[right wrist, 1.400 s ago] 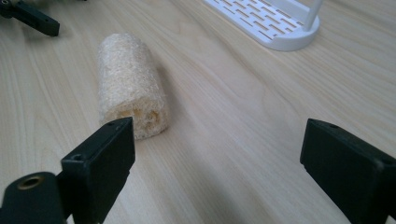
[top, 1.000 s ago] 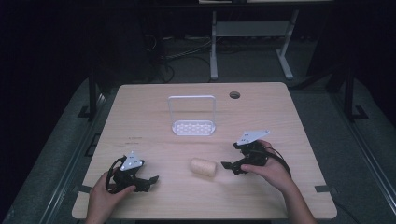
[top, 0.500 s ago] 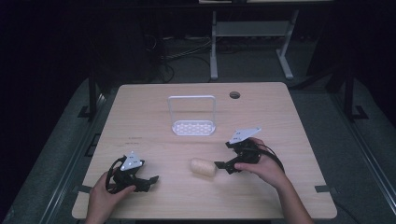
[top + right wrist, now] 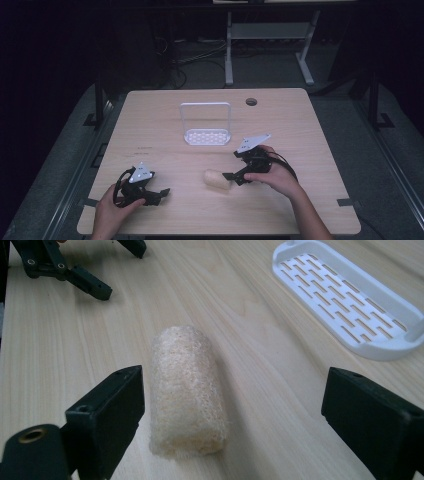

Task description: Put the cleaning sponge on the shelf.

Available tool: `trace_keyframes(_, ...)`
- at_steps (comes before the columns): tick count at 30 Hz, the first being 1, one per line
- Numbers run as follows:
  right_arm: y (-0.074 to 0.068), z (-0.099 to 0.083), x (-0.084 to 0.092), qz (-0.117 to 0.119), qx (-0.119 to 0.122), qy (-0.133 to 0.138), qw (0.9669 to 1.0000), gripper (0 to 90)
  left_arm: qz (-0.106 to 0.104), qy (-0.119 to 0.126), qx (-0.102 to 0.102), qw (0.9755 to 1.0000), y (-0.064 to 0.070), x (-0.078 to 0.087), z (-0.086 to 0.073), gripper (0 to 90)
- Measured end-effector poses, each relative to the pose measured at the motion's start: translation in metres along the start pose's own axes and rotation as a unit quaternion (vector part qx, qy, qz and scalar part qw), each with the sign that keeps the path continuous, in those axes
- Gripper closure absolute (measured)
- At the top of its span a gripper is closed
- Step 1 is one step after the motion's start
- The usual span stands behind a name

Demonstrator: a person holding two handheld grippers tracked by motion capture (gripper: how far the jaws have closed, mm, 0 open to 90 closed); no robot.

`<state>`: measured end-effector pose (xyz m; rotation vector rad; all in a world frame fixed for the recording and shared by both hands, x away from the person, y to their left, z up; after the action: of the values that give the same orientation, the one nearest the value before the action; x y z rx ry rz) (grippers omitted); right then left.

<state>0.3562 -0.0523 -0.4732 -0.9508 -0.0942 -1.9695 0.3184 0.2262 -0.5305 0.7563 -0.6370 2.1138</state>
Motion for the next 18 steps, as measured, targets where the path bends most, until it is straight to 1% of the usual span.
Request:
trace_keyframes(9,-0.007,0.009,-0.008,0.011,0.008,-0.002,0.9999,9.8,0.0,0.0,0.0,1.0,0.0,0.0,0.0,13.1)
trace_keyframes(11,-0.008,0.01,-0.011,0.013,0.014,-0.004,0.9998,9.8,0.0,0.0,0.0,1.0,0.0,0.0,0.0,13.1)
trace_keyframes(13,-0.009,0.011,-0.012,0.014,0.012,-0.005,0.9998,9.8,0.0,0.0,0.0,1.0,0.0,0.0,0.0,13.1)
trace_keyframes(14,-0.011,0.011,-0.014,0.017,0.015,-0.005,0.9997,9.8,0.0,0.0,0.0,1.0,0.0,0.0,0.0,13.1)
trace_keyframes(18,-0.013,0.01,-0.016,0.018,0.017,-0.01,0.9996,9.8,0.0,0.0,0.0,1.0,0.0,0.0,0.0,13.1)
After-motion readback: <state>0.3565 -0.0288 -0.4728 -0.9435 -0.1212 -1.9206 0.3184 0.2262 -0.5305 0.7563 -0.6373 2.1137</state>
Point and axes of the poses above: each handheld gripper's, and its own axes: x roughly backward along the jaws, z roughly out of its top, y roughly to its right, the point moved 8 cm from there along -x, roughly forward along the jaws, and after that the axes turned 14 degrees about -x, right-handed, at the moved point
